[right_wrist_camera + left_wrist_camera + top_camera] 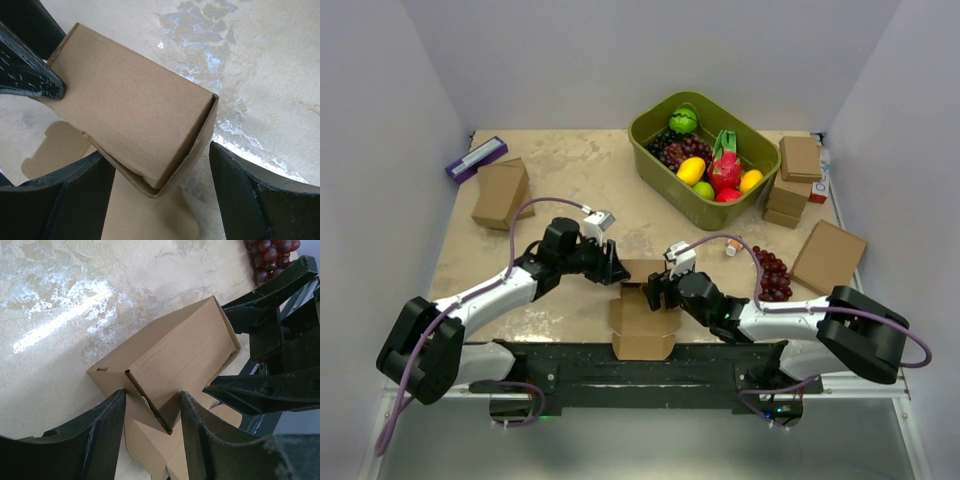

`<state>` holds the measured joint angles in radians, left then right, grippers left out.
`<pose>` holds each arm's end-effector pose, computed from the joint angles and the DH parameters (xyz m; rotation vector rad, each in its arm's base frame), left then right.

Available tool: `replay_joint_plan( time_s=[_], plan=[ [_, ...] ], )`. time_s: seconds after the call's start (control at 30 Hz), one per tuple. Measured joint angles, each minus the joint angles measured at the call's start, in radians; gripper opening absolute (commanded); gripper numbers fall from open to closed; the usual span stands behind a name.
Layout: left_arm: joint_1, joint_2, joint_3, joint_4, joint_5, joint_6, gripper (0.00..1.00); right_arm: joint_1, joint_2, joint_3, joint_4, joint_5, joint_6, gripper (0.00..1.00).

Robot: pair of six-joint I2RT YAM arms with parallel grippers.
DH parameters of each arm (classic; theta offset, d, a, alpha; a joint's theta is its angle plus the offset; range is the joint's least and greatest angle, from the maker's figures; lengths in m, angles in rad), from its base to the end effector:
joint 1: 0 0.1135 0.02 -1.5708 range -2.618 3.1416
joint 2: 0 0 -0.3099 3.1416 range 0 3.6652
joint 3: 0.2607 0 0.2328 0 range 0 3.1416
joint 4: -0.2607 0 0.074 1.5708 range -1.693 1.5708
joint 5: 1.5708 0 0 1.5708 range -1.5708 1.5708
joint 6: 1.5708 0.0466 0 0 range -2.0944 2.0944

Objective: Fold the paper box

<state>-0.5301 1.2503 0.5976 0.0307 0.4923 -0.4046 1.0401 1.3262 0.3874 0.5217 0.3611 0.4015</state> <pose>0.1882 -0.1358 0.2516 0.4390 2.2695 -1.0446 0.1325 0.1933 0.2205 -0.4006 1.9656 0.5823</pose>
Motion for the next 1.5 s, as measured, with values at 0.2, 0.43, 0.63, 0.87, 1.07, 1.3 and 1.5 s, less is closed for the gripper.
replay_joint_plan(
  time_s=[0.2,0.43,0.63,0.87,1.07,1.3,1.5],
  plan=[
    [0.001,0.009,0.0,0.013,0.011,0.0,0.51,0.0,0.034,0.0,0.064,0.039,-0.021,0.58],
    [0.007,0.009,0.0,0.023,0.02,0.0,0.53,0.0,0.092,0.005,0.132,0.1,-0.038,0.47],
    [0.007,0.008,0.0,0.035,0.044,0.0,0.6,0.0,0.1,0.005,0.138,0.153,-0.028,0.33],
    [0.006,-0.036,0.0,0.016,0.032,0.014,0.77,-0.003,0.093,0.01,0.113,0.18,-0.024,0.12],
    [0.005,-0.188,0.007,-0.003,-0.056,0.067,0.81,0.001,0.016,0.02,0.026,0.14,-0.041,0.11],
    [0.005,-0.105,0.093,-0.009,-0.061,0.132,0.77,0.002,-0.043,0.023,-0.051,0.117,-0.08,0.11],
    [0.005,-0.043,0.092,-0.001,0.002,0.131,0.6,0.002,-0.014,0.038,-0.087,0.114,-0.092,0.11]
  ],
)
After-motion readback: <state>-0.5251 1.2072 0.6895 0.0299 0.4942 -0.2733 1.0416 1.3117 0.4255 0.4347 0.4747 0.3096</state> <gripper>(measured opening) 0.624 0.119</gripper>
